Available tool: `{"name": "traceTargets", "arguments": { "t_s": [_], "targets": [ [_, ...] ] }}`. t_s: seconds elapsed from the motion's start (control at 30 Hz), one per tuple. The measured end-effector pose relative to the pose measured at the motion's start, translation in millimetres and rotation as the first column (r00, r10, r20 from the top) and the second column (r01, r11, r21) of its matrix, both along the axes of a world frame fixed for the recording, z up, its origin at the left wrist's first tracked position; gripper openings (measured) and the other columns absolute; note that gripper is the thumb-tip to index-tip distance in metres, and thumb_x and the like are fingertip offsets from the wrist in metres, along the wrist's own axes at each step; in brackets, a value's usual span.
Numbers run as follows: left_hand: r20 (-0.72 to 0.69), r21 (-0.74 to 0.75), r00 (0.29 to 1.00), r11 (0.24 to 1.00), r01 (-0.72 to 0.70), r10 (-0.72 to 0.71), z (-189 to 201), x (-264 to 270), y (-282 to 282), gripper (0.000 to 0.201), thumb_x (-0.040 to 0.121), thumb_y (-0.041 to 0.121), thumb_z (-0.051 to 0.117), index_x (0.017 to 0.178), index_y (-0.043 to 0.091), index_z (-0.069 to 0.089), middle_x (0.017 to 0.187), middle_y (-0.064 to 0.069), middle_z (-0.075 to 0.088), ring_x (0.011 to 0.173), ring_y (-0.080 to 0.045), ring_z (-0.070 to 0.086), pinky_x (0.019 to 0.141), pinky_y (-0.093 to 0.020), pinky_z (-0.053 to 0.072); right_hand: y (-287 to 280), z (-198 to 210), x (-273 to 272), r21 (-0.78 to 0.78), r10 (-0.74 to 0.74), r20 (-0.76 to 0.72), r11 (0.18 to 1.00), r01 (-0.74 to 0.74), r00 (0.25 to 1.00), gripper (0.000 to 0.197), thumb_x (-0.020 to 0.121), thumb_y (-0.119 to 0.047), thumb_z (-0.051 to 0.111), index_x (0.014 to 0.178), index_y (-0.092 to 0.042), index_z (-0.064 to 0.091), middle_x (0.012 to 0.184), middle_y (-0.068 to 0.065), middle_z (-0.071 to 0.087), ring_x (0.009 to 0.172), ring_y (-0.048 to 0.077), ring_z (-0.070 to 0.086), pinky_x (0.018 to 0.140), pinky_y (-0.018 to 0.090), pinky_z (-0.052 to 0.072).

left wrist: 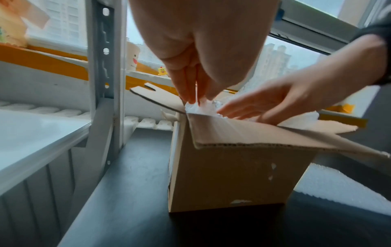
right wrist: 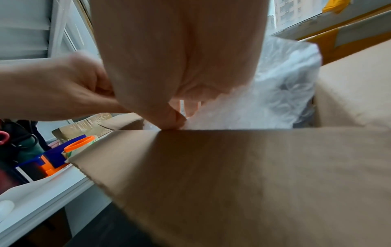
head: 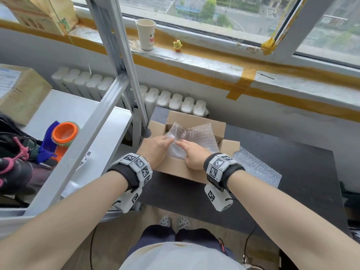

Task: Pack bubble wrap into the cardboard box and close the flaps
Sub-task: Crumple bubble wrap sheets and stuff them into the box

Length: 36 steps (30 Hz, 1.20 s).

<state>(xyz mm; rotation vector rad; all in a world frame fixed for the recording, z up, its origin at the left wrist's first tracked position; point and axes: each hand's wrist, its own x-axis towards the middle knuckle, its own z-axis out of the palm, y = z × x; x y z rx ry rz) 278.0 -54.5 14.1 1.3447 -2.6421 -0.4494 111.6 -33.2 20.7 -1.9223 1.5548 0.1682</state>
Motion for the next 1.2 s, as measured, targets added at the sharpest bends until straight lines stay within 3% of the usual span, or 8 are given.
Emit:
{"name": "traceTargets", "arguments": {
  "t_s": [0.1, 0.17, 0.2, 0.4, 0.53, 0.73, 0.97, 1.2],
  "targets": [
    [0.063, 0.080, 0.998, 0.996, 0.026, -0.031, -3.2, -9.7, 0.7, 0.036, 0.095, 0.015, 0.043, 0.129, 0.006, 0.050, 0.135, -0.013, 0.043, 0.116, -0.029, 0.051, 0.088, -0.041, 0.050, -5.1, 0.9, 2.0, 0.042, 0.028, -0.021, 0.999, -0.027, 0.999, 0.067, 0.087, -0.001, 0.042, 0.148, -0.019, 0.020, 0.157, 0.003, 0.021, 0.142, 0.023, 0.025, 0.115, 0.040, 0.027],
    [0.109, 0.132, 0.993, 0.991, 0.020, -0.034, -6.7, -15.4, 1.6, 0.045, 0.098, 0.022, 0.037, 0.139, 0.003, 0.038, 0.151, -0.014, 0.026, 0.137, -0.026, 0.031, 0.112, -0.034, 0.028, -8.3, 2.3, 2.8, 0.066, 0.043, -0.032, 0.997, -0.041, 0.999, 0.066, 0.088, -0.001, 0.042, 0.149, -0.016, 0.020, 0.157, 0.003, 0.021, 0.142, 0.023, 0.025, 0.116, 0.039, 0.026],
    [0.138, 0.136, 0.989, 0.990, 0.026, -0.045, -8.4, -18.2, 1.6, 0.047, 0.099, 0.023, 0.034, 0.142, 0.002, 0.032, 0.153, -0.014, 0.022, 0.140, -0.024, 0.024, 0.114, -0.030, 0.019, -9.0, 4.0, 2.6, 0.071, 0.049, -0.036, 0.996, -0.046, 0.998, 0.064, 0.089, -0.002, 0.042, 0.149, -0.015, 0.021, 0.157, 0.003, 0.021, 0.142, 0.023, 0.025, 0.116, 0.037, 0.025],
    [0.350, -0.004, 0.928, 0.991, 0.136, -0.126, -6.9, -25.3, -15.1, 0.036, 0.096, 0.018, 0.041, 0.131, 0.020, 0.048, 0.129, -0.002, 0.055, 0.122, -0.022, 0.043, 0.100, -0.034, 0.034, -1.5, 12.0, -16.2, -0.127, -0.039, 0.009, 0.991, 0.040, 0.999, 0.042, 0.089, -0.004, 0.050, 0.130, -0.013, 0.051, 0.139, 0.005, 0.049, 0.127, 0.025, 0.046, 0.106, 0.038, 0.037],
    [0.483, -0.078, 0.855, 0.963, 0.256, -0.189, -3.5, -25.4, -22.7, 0.029, 0.092, 0.016, 0.050, 0.119, 0.023, 0.058, 0.119, -0.002, 0.056, 0.115, -0.022, 0.043, 0.094, -0.034, 0.037, 7.2, 12.4, -39.3, -0.241, -0.085, -0.057, 0.968, 0.069, 0.995, 0.046, 0.086, 0.005, 0.054, 0.129, -0.010, 0.050, 0.134, 0.009, 0.047, 0.121, 0.030, 0.047, 0.099, 0.044, 0.043],
    [0.524, -0.043, 0.816, 0.949, 0.312, -0.244, -3.4, -28.6, -29.0, 0.036, 0.089, 0.020, 0.056, 0.124, 0.024, 0.054, 0.129, -0.008, 0.046, 0.122, -0.026, 0.040, 0.099, -0.036, 0.038, 6.9, 13.5, -46.4, -0.068, -0.160, -0.145, 0.986, 0.151, 0.977, 0.062, 0.083, -0.007, 0.068, 0.138, -0.008, 0.039, 0.138, 0.014, 0.044, 0.126, 0.032, 0.045, 0.104, 0.042, 0.040],
    [0.571, 0.095, 0.786, 0.969, 0.226, -0.239, -7.1, -40.7, -38.2, 0.037, 0.084, 0.007, 0.056, 0.116, 0.010, 0.038, 0.103, -0.006, 0.067, 0.094, -0.026, 0.063, 0.089, -0.033, 0.038, -10.3, 4.5, -38.6, 0.032, -0.150, -0.224, 0.986, 0.161, 0.963, 0.062, 0.080, -0.007, 0.068, 0.135, -0.011, 0.039, 0.130, 0.014, 0.046, 0.118, 0.035, 0.051, 0.097, 0.042, 0.044],
    [0.603, 0.107, 0.768, 0.976, 0.191, -0.216, -11.6, -46.1, -45.7, 0.046, 0.080, 0.022, 0.067, 0.117, 0.008, 0.043, 0.112, -0.011, 0.054, 0.098, -0.028, 0.061, 0.093, -0.034, 0.038, -24.5, 12.5, -44.6, 0.098, -0.117, -0.204, 0.985, 0.140, 0.972, 0.072, 0.076, -0.016, 0.075, 0.137, -0.011, 0.038, 0.138, 0.012, 0.046, 0.126, 0.030, 0.047, 0.103, 0.039, 0.041]
  ]
}}
